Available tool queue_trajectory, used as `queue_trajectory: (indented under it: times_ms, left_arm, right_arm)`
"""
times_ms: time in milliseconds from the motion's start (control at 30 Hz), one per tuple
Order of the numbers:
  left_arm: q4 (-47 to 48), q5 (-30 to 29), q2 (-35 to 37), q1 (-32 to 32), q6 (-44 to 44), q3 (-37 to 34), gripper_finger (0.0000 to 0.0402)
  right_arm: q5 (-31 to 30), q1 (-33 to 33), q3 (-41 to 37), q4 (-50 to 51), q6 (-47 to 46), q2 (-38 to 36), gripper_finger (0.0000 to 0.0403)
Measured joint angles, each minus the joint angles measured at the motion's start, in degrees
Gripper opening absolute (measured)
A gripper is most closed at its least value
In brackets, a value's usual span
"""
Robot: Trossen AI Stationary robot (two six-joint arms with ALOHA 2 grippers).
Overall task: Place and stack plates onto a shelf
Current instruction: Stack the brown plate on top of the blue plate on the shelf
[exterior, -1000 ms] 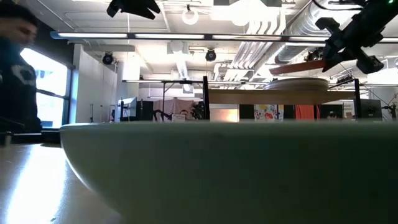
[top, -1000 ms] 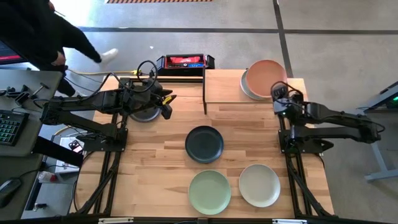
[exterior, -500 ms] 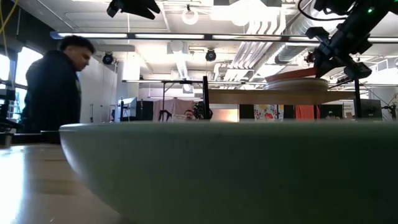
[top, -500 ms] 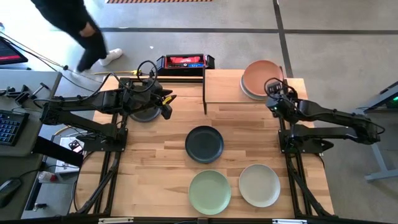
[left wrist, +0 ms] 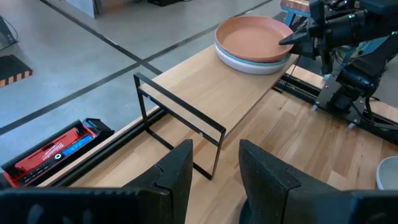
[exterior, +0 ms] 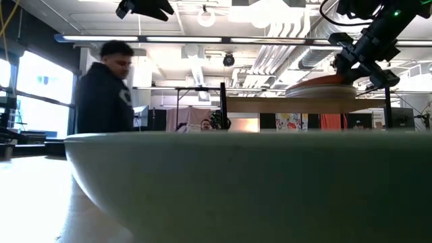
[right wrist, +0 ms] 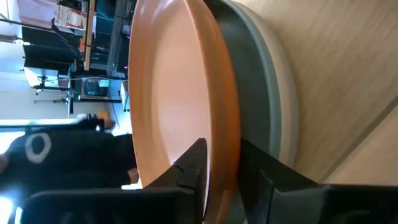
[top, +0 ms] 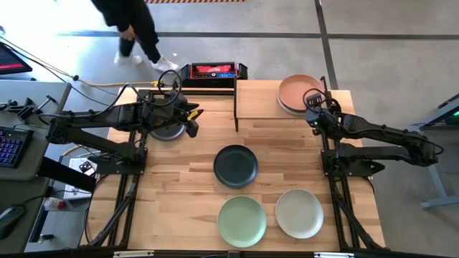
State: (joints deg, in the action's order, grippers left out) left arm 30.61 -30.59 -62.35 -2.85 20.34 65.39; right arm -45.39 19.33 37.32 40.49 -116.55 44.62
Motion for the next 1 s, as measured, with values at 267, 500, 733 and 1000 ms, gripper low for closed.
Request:
queue_trajectory:
  times_ms: [267,500,733,1000]
  left_arm:
    - [0.0,0.0,0.0,0.0,0.02,0.0,0.0118]
    - [-0.03,0.0,0.0,0.0,0.42,-0.02,0.0118]
    - [-0.11,0.0,0.0,0.0,0.47,-0.02,0.0118]
    - [-0.11,0.0,0.0,0.0,0.52,-0.02,0.0118]
  right_arm:
    - [1.49,-0.02,0.0,-1.57,3.36,-0.07,0.0098]
    - [3.89,-0.02,0.0,-2.39,6.11,-1.79,0.0103]
    - [4.86,-0.31,0.0,-2.4,6.59,-5.06,0.0103]
    - [8.64,-0.31,0.0,-0.14,5.69,-6.56,0.0103]
